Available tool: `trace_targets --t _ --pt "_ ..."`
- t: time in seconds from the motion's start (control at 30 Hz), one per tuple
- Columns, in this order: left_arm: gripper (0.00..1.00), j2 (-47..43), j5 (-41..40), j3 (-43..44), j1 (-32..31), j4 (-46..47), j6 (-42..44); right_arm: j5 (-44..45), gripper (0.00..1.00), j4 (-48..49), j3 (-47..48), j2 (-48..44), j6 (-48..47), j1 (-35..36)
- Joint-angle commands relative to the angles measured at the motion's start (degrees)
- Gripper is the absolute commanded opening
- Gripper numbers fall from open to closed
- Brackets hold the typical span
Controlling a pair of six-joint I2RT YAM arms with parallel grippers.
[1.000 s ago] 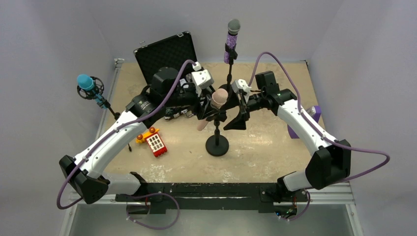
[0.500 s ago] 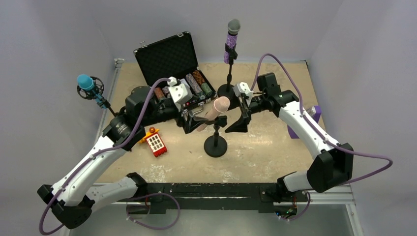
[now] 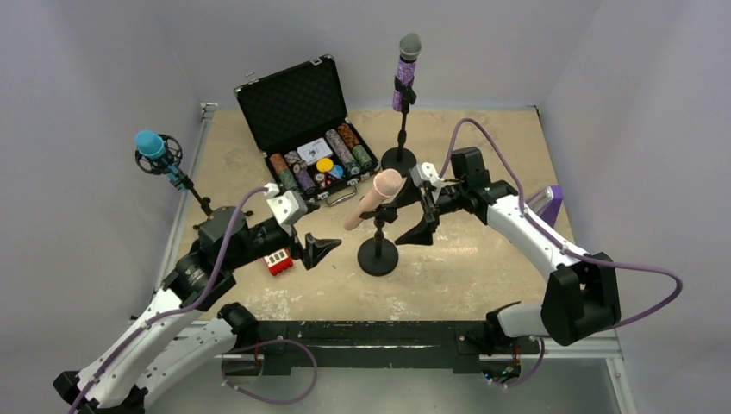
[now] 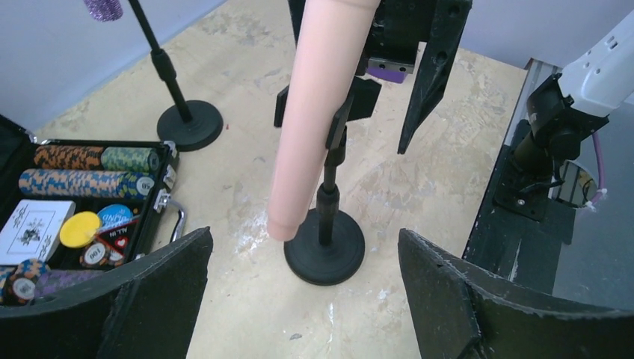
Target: Attach the microphones to the stand
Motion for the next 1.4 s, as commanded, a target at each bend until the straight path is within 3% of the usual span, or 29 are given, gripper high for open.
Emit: trace_targets --t 0.0,0.23,0.43,0.57,0.7,0.77,0.87,0.93,1.2,1.37 --pt "0.98 -7.0 -5.61 -4.97 0.22 2.9 -5.23 -0.77 0.93 14.82 -3.18 0.28 8.51 0.37" --pt "0.98 -14.78 -8.32 -9.69 0.16 2.84 -9.31 1.32 0.89 33.97 -7.32 1.5 22.37 1.99" --pt "0.98 -15.34 -8.84 -10.7 0.16 2.38 -10.82 0.57 0.82 43.41 -8.78 2.79 30.47 5.14" --pt "0.98 -15.84 -9.44 -10.75 0.15 2.56 -11.17 0.46 0.77 57.23 -12.96 3.09 42.1 5.61" --pt "0.98 -16.05 -9.31 -10.84 0.16 2.6 -11.39 -0.44 0.6 63.59 -14.22 4.29 47.96 5.57" --pt "0.98 -16.05 -9.3 -10.92 0.16 2.51 -11.53 -0.34 0.39 63.32 -13.81 4.34 48.42 5.54" --pt "0.98 -16.41 -9.38 -11.08 0.14 2.48 -11.82 0.88 0.17 59.73 -12.72 3.04 45.91 4.91" --pt "0.98 -16.72 -9.48 -11.19 0.15 2.49 -11.83 1.06 0.08 57.38 -11.57 2.17 44.92 3.58" --pt "0.98 -17.62 -9.4 -10.4 0.16 0.61 -10.9 8.06 0.03 39.28 -0.59 -0.04 30.04 -9.93" --pt "0.98 -17.74 -9.44 -10.65 0.13 0.88 -10.69 15.79 0.04 39.9 4.2 3.39 29.22 -17.15"
